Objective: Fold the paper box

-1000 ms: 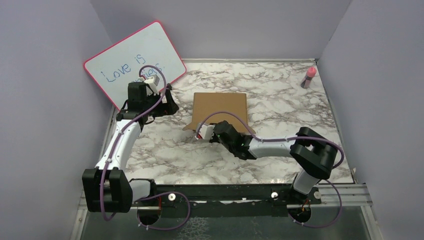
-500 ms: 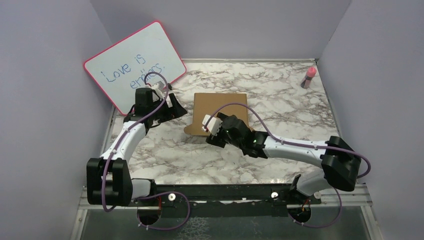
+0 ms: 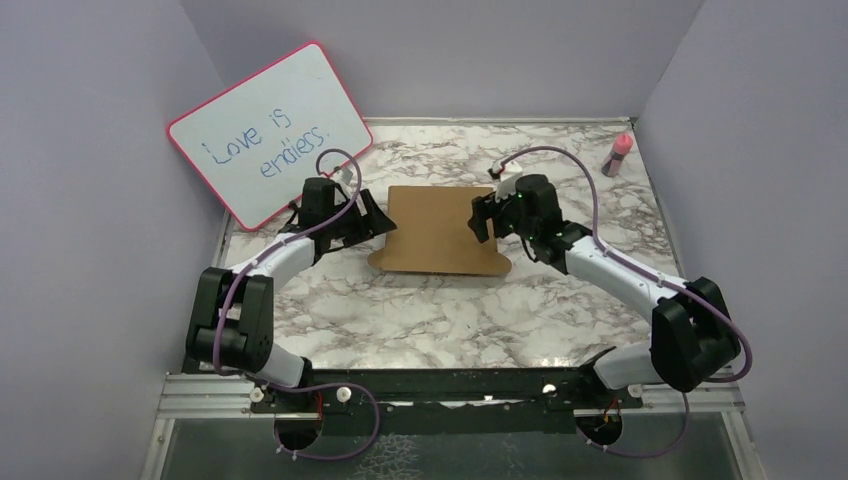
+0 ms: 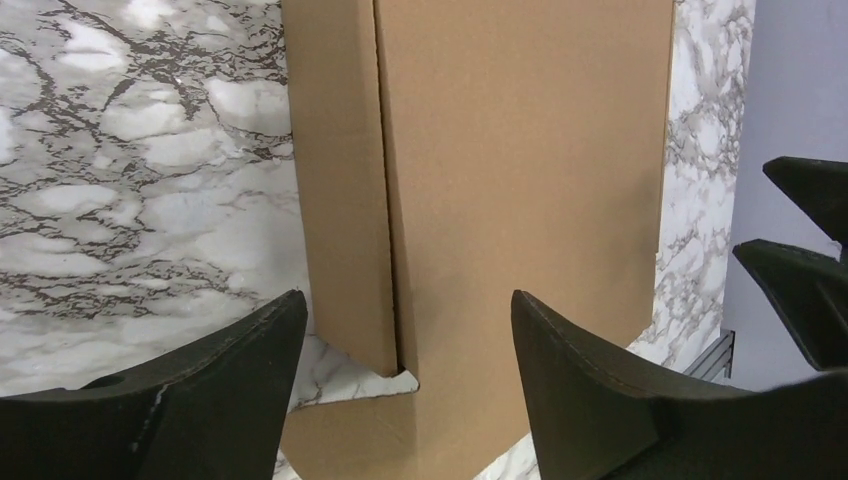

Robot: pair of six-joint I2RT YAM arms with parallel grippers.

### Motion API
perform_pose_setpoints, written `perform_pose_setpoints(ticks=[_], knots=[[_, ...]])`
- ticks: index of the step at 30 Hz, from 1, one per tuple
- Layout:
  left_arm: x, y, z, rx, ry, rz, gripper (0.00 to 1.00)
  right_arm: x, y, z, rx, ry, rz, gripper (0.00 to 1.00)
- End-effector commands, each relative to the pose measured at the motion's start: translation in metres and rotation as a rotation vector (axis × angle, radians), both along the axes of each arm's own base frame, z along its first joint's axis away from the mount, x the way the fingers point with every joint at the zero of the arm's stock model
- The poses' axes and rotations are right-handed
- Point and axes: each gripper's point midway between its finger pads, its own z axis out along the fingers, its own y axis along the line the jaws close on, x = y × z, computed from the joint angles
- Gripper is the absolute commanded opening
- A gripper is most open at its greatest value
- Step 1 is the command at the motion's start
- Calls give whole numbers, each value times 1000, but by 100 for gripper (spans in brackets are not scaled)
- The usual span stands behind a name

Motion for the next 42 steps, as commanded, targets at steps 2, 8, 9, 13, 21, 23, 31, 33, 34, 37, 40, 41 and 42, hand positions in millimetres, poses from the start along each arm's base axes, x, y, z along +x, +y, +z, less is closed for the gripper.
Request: perform_pose_setpoints(ticks=[2,8,9,13,21,23,31,33,34,37,40,41,42], knots=[[13,-3,-9,6,-13,19,71,3,-24,-31,175,172,-109,76],[17,-7,-25,17,26,5,60,-3,-45,-76,177,294,-175,70],[17,-7,-28,25,33,5,58,-6,-45,-80,178,311,-177,67],[17,-4,-41,58,61,5,50,-24,-38,-93,208,385,-140,49],[34,7,-45,139,64,39,43,-64,-29,-102,279,495,-69,44],[40,8,-43,156,65,45,43,-74,-23,-96,307,506,-39,44],[62,24,-12,194,-15,132,53,-97,-11,-71,308,493,44,45],[64,33,9,194,-66,180,60,-96,-19,-64,277,480,11,48],[63,37,21,187,-95,202,64,-90,-22,-56,266,451,-16,49],[54,48,47,152,-157,261,76,-69,-29,-32,239,345,-53,52],[39,57,60,116,-177,300,84,-41,-30,-6,237,266,-74,58],[33,57,61,102,-177,301,85,-32,-28,-2,240,258,-76,61],[25,55,63,86,-179,295,87,-21,-25,2,249,246,-74,64]])
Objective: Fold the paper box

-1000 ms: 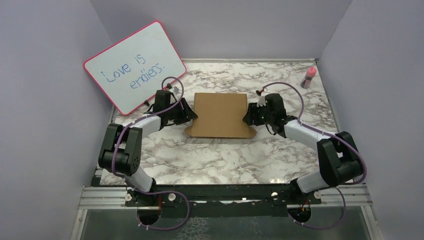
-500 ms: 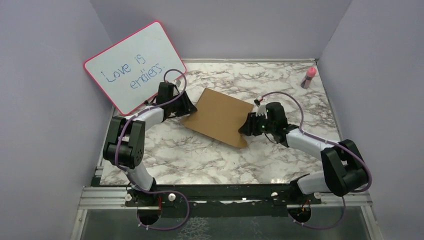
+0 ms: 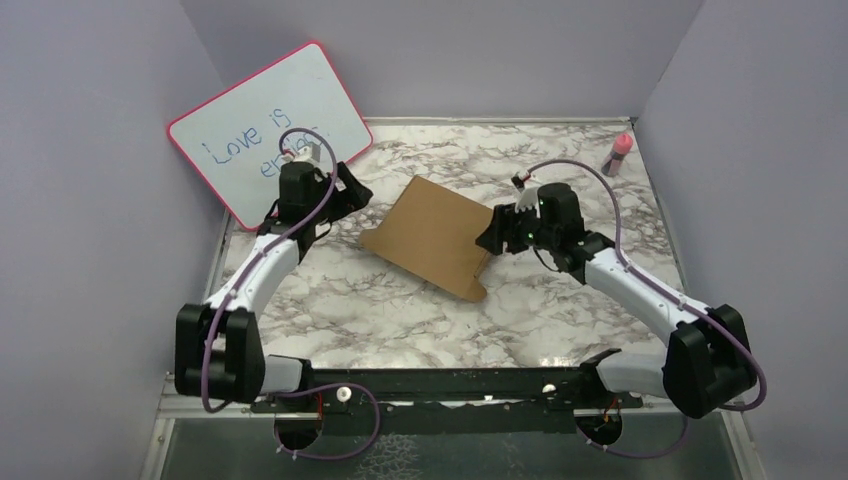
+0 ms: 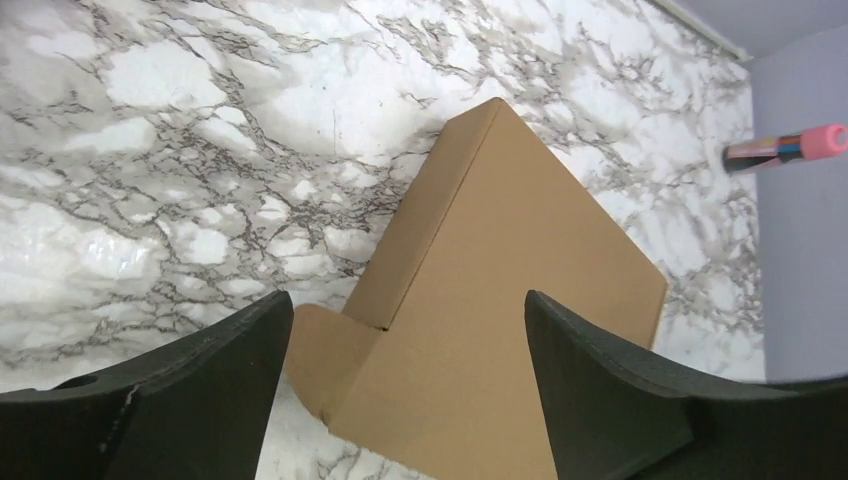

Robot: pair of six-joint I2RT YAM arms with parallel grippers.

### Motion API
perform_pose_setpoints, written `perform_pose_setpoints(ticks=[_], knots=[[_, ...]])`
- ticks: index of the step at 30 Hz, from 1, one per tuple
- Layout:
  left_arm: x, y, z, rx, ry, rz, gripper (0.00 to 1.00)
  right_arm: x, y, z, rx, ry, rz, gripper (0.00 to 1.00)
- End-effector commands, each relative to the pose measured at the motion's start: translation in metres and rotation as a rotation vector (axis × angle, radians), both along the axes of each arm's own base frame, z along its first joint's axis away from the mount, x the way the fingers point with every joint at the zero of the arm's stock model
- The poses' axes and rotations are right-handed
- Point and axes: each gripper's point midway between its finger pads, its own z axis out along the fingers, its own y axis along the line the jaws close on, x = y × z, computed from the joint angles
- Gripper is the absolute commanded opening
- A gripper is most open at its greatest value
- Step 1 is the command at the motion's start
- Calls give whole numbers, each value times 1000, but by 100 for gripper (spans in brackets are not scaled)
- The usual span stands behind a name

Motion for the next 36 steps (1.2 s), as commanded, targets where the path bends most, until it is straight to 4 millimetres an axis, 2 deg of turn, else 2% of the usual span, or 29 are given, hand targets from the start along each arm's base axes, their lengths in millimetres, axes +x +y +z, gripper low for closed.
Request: perform_pose_setpoints(ticks=[1,6,9,11,18,24,28,33,36], knots=[[-25,6,5,-57,-14,40,89,49,-1,29,-14,-93,-51,67],[-62,-2,-9,-120,20,-6,91,97,11,28,8,-78,-36,76],[-78,-6,-17,-159,34,-22,91,122,10,12,26,-43,-17,78],[-88,-9,-27,-184,66,-26,91,133,8,4,45,-24,-10,78],[-102,-27,-43,-257,86,-67,91,158,11,-23,75,10,25,78],[-103,-42,-50,-288,79,-65,90,157,15,-50,118,74,66,68],[-102,-53,-55,-306,92,-88,90,150,13,-60,196,120,103,64],[-98,-57,-56,-310,94,-91,90,138,8,-74,278,207,120,52],[-94,-56,-54,-307,78,-88,90,131,6,-76,344,254,127,45]])
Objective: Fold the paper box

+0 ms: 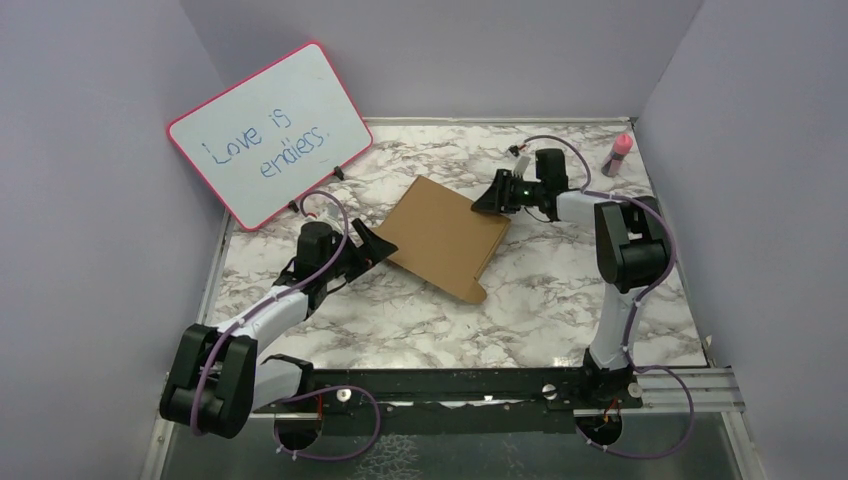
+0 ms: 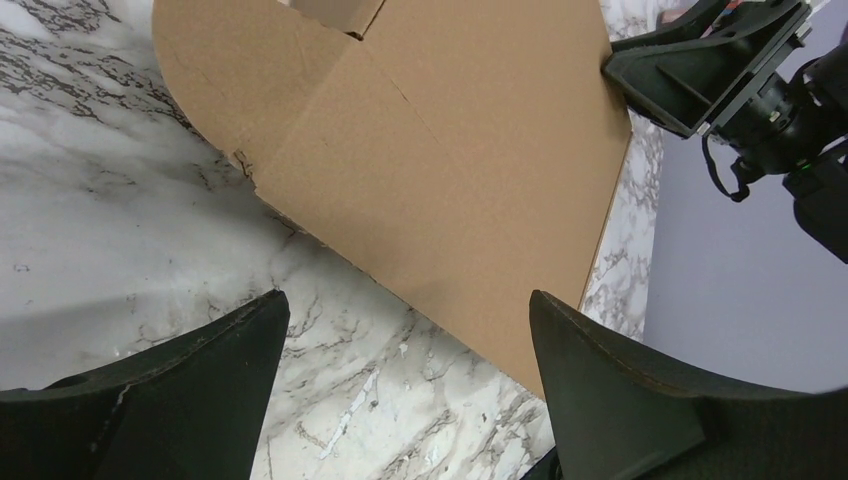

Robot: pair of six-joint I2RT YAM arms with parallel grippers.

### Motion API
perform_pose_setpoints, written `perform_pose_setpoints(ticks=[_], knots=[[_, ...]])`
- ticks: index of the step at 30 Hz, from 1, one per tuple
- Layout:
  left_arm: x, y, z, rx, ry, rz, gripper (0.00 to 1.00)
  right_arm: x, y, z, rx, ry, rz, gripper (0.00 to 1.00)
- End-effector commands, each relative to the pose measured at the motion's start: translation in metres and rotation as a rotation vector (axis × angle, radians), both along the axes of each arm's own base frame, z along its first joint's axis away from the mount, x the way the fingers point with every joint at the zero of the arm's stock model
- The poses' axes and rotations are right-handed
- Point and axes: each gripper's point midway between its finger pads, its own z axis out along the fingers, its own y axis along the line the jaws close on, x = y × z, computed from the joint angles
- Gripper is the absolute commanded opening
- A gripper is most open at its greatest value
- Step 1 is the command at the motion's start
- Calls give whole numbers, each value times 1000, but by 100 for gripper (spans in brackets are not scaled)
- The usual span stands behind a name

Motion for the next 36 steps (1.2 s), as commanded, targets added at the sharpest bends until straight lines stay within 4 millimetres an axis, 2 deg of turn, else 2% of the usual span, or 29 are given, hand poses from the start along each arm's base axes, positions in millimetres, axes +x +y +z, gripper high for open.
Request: perform_pose_setpoints(ticks=[1,11,19,24,31,36], knots=[[12,-2,13,-19,-66,18,90,-18,-1,-13,115,101,41,44],[22,-6,21,-78,-77,48,90,-33,-8,-21,254,227,39,37],[26,-8,10,-98,-43,62,90,-38,-15,-29,305,290,9,31],[27,-12,4,-120,-23,59,90,-38,-24,-42,305,329,-33,28],[31,-16,6,-133,-30,47,90,-42,-35,-46,362,365,-70,21],[36,-28,6,-149,-23,16,90,-44,-37,-48,370,384,-79,17]])
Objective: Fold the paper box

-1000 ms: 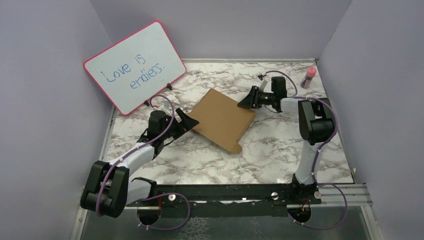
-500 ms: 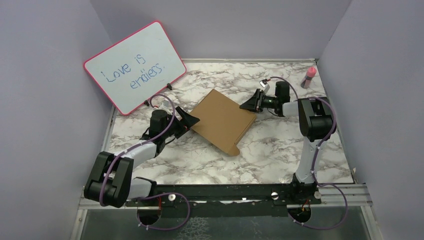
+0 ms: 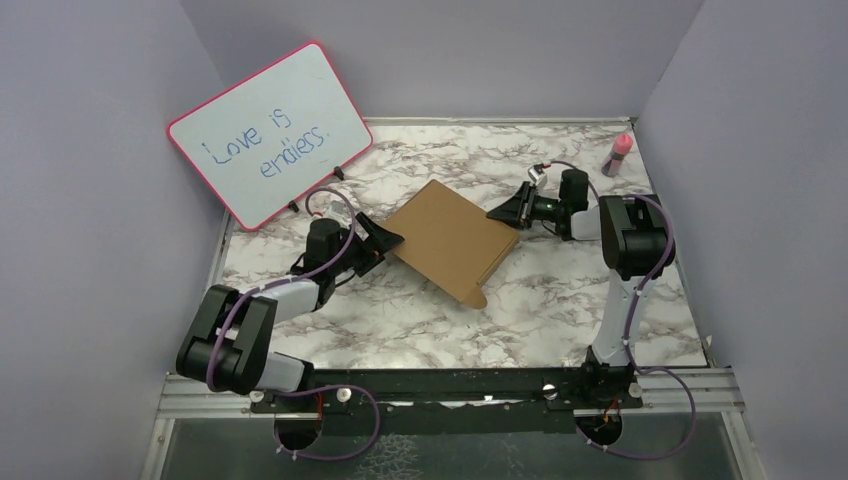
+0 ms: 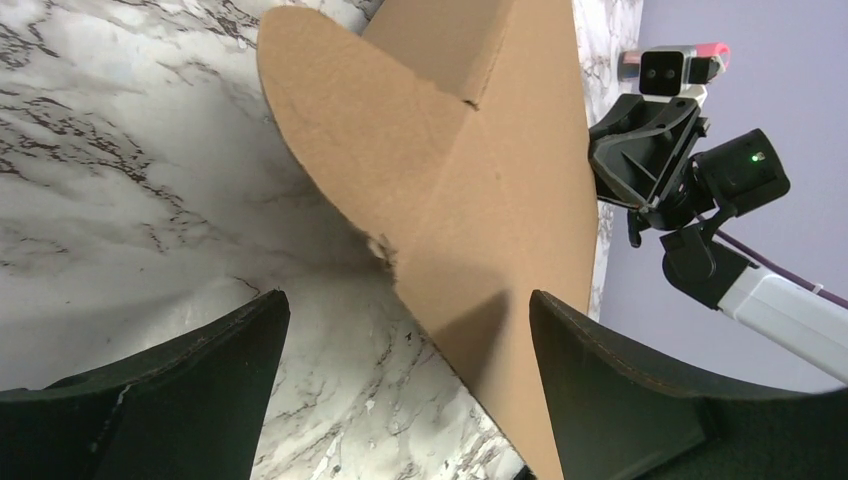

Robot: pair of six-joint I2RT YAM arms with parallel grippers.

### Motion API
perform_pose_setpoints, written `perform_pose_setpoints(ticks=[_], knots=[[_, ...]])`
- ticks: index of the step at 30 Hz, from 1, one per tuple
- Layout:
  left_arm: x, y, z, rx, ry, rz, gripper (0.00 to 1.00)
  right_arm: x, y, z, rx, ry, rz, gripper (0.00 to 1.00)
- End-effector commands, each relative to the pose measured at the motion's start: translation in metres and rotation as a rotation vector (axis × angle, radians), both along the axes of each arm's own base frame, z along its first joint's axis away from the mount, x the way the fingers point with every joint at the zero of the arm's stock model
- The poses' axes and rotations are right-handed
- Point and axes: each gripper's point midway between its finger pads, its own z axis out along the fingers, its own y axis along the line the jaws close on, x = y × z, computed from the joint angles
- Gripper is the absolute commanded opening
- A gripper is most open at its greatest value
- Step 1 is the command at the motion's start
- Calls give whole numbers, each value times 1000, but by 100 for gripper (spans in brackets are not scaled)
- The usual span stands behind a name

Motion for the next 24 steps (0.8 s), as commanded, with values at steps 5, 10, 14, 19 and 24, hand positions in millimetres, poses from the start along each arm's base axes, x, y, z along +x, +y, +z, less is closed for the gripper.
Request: perform_pose_setpoints(ticks=[5,10,14,19,24], knots=[[17,-24,20,-76,-56,-40,90,-17,-7,-43,-22,147,-35,15],[27,-28,28,-109,-80,-26,90,-18,-7,-45,1,167,-31,13],[31,-37,29,-148,-86,-31,90,-20,-5,-43,39,167,-26,13],[34,-57,32,-188,-116,-72,88,-20,-6,-44,18,168,-29,13],[34,-71,45,-259,-157,-99,84,-20,-7,-44,1,163,-30,13]])
